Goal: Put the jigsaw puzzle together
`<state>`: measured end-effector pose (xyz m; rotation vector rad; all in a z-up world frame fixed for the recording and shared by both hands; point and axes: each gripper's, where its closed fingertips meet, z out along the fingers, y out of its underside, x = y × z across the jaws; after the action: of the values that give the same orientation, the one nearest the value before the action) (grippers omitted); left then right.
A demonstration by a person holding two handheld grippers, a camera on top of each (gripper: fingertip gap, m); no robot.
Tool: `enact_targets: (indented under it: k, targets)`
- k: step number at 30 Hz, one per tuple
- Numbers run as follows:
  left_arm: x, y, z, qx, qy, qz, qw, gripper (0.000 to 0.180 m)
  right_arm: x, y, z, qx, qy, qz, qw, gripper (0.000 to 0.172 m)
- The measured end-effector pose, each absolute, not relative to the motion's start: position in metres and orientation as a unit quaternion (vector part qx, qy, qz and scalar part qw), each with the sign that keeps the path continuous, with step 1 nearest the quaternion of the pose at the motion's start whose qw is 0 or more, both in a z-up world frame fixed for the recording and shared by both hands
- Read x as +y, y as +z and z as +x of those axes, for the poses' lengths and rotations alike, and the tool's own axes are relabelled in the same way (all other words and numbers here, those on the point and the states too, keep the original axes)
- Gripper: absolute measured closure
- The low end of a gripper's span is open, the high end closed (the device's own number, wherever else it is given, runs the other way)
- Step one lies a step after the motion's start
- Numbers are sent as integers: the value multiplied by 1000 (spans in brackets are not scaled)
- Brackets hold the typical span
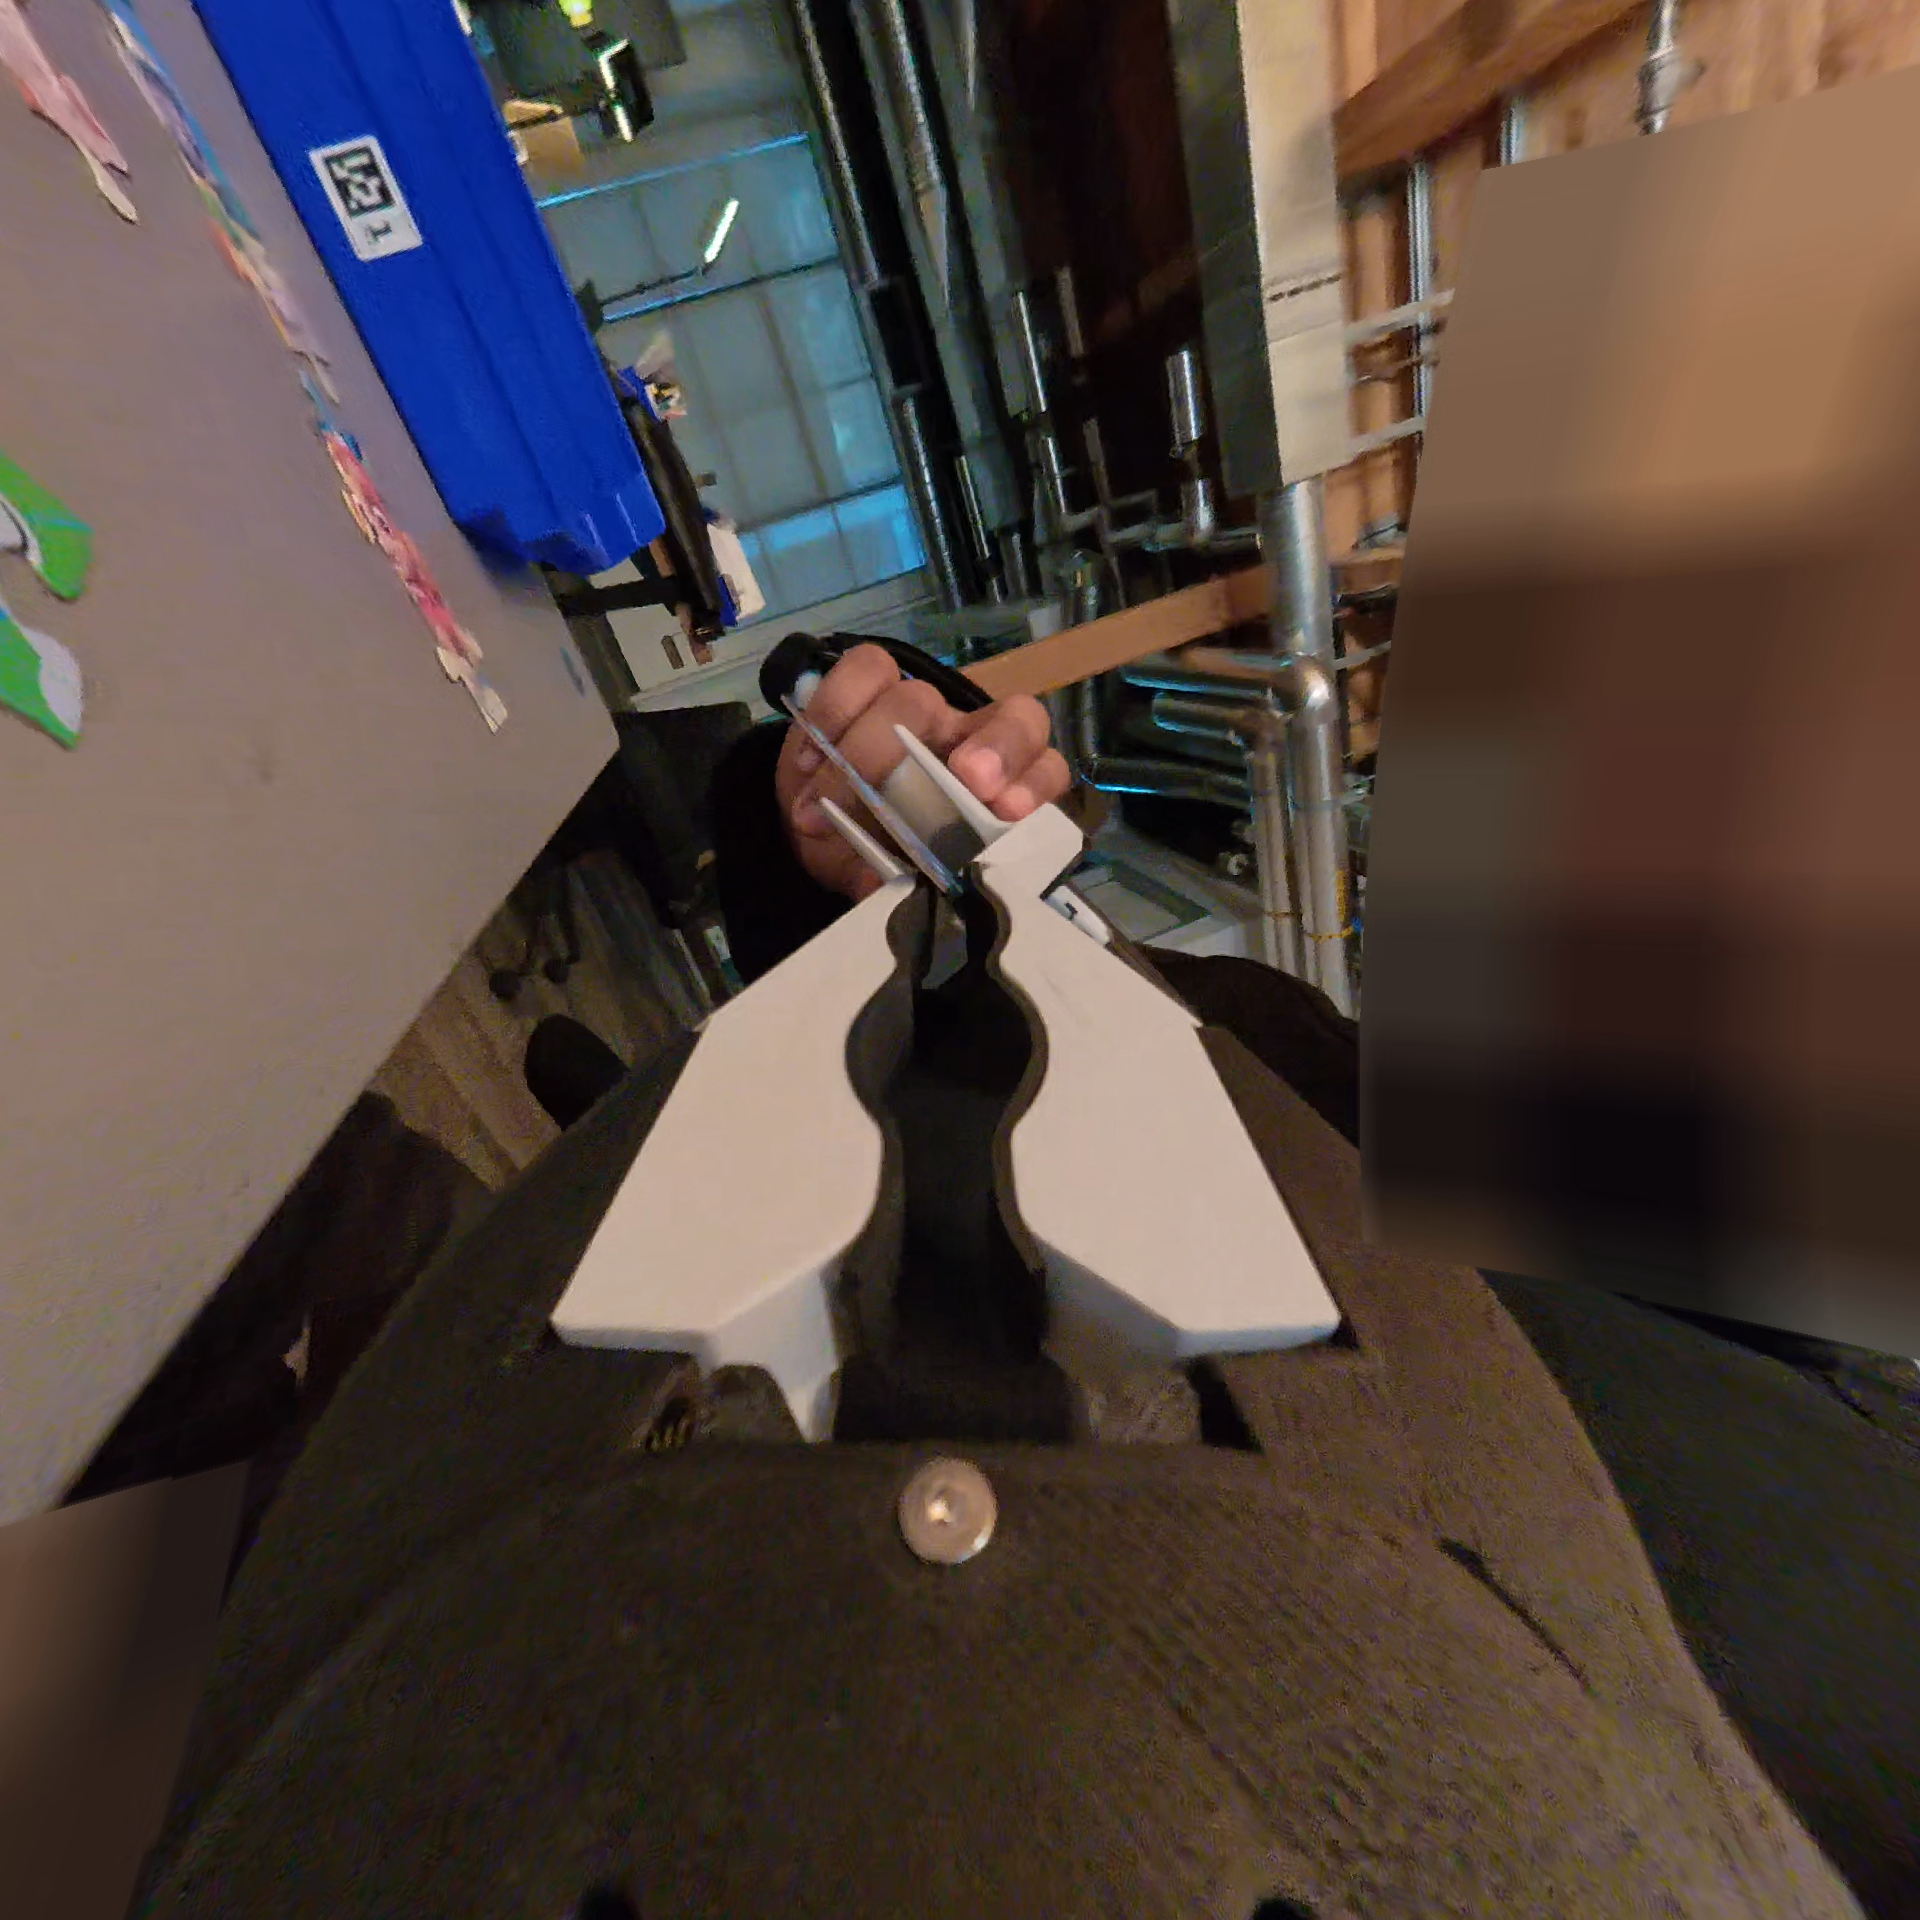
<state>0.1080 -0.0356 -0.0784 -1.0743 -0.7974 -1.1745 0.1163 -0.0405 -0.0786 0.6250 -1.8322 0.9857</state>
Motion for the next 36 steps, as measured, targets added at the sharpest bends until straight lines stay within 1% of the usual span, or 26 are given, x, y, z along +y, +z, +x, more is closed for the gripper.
enact_targets:
  k: [2, 4, 5, 9, 11, 14, 18, 24, 30, 32, 36]
  targets:
    - [-14, -82, 98, -355, -519, -469, 620, 178, -17, -83, 105, -749, 401, 223, 479, 172]
    - [7, -86, 83, -370, -514, -463, 621, 180, 9, -89, 88, -755, 420, 156, 478, 165]
    - [17, -90, 73, -382, -504, -460, 622, 180, 23, -93, 78, -763, 440, 105, 462, 161]
    - [57, -100, 35, -411, -461, -470, 631, 180, 72, -101, 42, -752, 551, -110, 345, 147]
    - [75, -99, 16, -416, -458, -462, 635, 180, 98, -97, 21, -722, 586, -182, 322, 145]
    - [97, -96, -13, -426, -458, -447, 639, 180, 131, -93, -4, -692, 601, -242, 319, 138]
    - [122, -91, -36, -423, -441, -459, 645, 180, 155, -89, -22, -666, 604, -299, 321, 138]
    - [149, -73, -37, -410, -455, -450, 650, 180, 171, -82, -26, -646, 590, -361, 322, 146]
    - [171, -55, -18, -369, -466, -479, 646, 180, 191, -60, -12, -628, 574, -362, 380, 159]
    - [172, -52, -14, -364, -461, -482, 650, 180, 192, -56, -4, -637, 559, -352, 398, 159]
    - [170, -53, -2, -358, -438, -501, 655, 180, 192, -53, 11, -673, 506, -323, 432, 152]
